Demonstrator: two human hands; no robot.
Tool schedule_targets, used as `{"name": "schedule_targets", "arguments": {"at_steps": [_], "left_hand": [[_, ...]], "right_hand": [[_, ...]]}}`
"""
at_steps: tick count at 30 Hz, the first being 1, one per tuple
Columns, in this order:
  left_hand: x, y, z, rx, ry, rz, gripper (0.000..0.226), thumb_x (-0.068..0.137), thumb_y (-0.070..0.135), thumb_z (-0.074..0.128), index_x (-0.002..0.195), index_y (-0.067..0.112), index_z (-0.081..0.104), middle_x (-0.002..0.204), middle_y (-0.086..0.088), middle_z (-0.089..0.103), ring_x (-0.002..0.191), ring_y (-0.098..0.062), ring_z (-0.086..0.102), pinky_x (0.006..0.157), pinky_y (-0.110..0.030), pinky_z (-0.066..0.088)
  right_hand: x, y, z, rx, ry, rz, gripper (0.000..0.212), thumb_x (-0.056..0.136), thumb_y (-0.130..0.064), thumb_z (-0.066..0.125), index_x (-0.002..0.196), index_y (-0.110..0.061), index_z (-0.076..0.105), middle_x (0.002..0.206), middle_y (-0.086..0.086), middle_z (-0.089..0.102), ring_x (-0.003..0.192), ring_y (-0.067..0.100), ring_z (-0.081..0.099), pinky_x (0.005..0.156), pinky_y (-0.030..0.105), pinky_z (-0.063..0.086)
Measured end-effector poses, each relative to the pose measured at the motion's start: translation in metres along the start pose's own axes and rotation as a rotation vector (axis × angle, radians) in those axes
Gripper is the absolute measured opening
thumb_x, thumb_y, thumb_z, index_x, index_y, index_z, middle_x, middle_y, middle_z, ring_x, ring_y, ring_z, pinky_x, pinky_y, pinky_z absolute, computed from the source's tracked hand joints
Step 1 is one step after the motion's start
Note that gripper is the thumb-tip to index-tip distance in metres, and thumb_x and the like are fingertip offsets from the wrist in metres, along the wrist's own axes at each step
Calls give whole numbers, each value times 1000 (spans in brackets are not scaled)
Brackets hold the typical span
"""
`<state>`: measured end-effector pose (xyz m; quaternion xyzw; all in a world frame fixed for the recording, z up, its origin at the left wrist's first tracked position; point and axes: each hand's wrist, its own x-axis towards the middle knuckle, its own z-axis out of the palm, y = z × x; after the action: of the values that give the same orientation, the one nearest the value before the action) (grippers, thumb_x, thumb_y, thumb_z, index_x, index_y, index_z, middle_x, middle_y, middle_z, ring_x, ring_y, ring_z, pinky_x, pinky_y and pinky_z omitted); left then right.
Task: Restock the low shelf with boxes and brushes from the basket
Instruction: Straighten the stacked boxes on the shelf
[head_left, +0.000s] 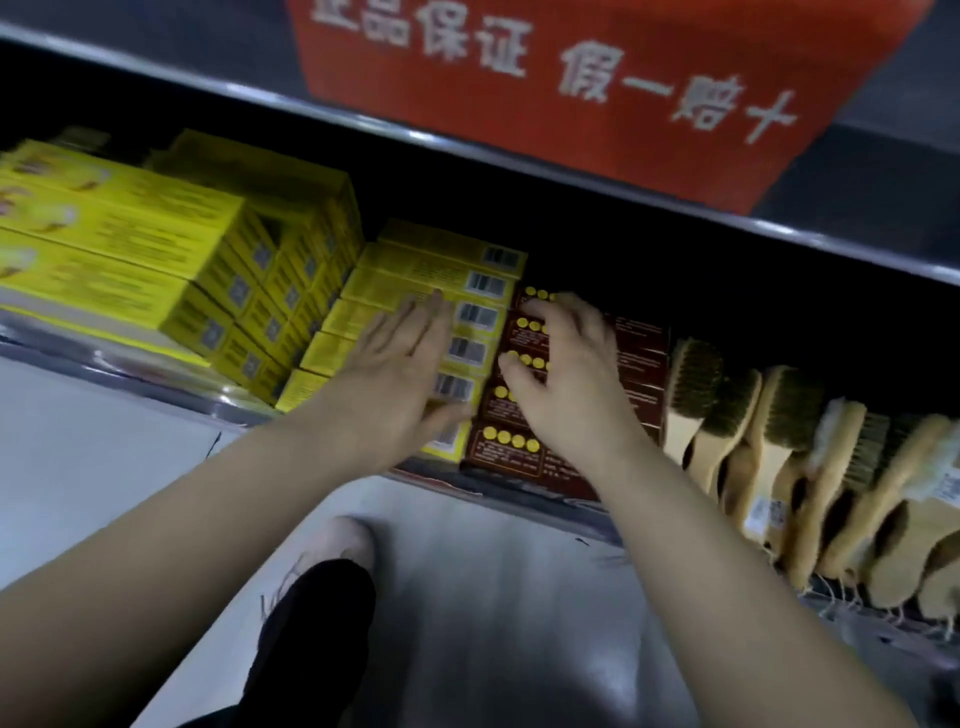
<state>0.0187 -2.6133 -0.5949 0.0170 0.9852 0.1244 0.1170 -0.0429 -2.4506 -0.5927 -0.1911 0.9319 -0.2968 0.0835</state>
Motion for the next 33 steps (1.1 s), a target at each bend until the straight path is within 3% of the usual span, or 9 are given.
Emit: {"name": "schedule_targets", "arguments": {"at_steps": [7, 11, 19, 21, 23, 26, 28, 30, 33], "left_hand": [[-1, -29, 1, -20, -42, -95, 87, 89, 61, 34, 150, 15, -8, 158, -4, -16, 145, -22, -14, 115, -37, -5], [0, -32, 10, 17, -146, -139, 86, 89, 63, 28, 149, 16, -10, 157, -6, -19, 144, -26, -17, 115, -41, -3], [-7, -25, 5, -48, -105, -54, 80, 94, 56, 30, 150, 13, -8, 157, -10, -18, 143, -28, -18, 114, -36, -10], [-20, -19, -10, -168, -3, 71, 76, 94, 50, 37, 150, 13, 2, 159, -8, -8, 145, -22, -11, 114, -28, -7], [-40, -16, -37, -307, 120, 229, 66, 95, 38, 47, 148, 10, 20, 157, -8, 16, 145, -19, 8, 115, -22, 4], [-74, -28, -80, -411, 275, 346, 46, 93, 27, 52, 135, 7, 47, 138, -8, 50, 133, -19, 40, 108, -27, 32], [-96, -47, -101, -427, 374, 354, 35, 93, 22, 49, 124, 7, 57, 123, -5, 61, 121, -17, 54, 97, -29, 42], [-113, -72, -112, -455, 522, 316, 28, 92, 16, 48, 115, 7, 63, 116, -3, 65, 118, -13, 55, 98, -26, 44], [-124, -115, -109, -494, 769, 120, 26, 95, 11, 45, 117, 16, 58, 123, 2, 58, 123, -9, 49, 103, -20, 35]], "right_hand": [[95, -5, 34, -244, -192, 71, 65, 94, -49, 43, 149, -34, 12, 155, 11, 16, 140, 37, 20, 112, 46, 25], [108, -3, 47, -264, -232, 81, 60, 94, -52, 38, 147, -39, 14, 153, 12, 20, 135, 39, 29, 107, 49, 33], [104, -9, 40, -295, -271, 101, 53, 95, -50, 38, 145, -37, 24, 149, 9, 29, 134, 35, 33, 104, 46, 37], [99, -18, 38, -340, -255, 139, 55, 95, -50, 38, 146, -40, 19, 155, 10, 14, 139, 39, 22, 110, 49, 28], [85, -35, 37, -309, -203, 146, 55, 95, -46, 42, 146, -37, 22, 156, 9, 9, 140, 38, 15, 112, 46, 22], [48, -65, 40, -151, -124, -65, 49, 94, -28, 43, 142, -24, 34, 150, 8, 27, 137, 29, 21, 110, 33, 23], [17, -90, 44, 150, -118, -128, 42, 94, -33, 44, 135, -25, 42, 140, 1, 38, 131, 14, 30, 101, 16, 29], [-5, -120, 47, 428, -148, -78, 46, 90, -51, 40, 133, -35, 40, 136, -11, 37, 123, -3, 34, 88, -1, 29], [-18, -155, 56, 604, -199, -35, 66, 80, -68, 38, 140, -46, 22, 146, -22, 24, 125, -12, 26, 88, -1, 27]]}}
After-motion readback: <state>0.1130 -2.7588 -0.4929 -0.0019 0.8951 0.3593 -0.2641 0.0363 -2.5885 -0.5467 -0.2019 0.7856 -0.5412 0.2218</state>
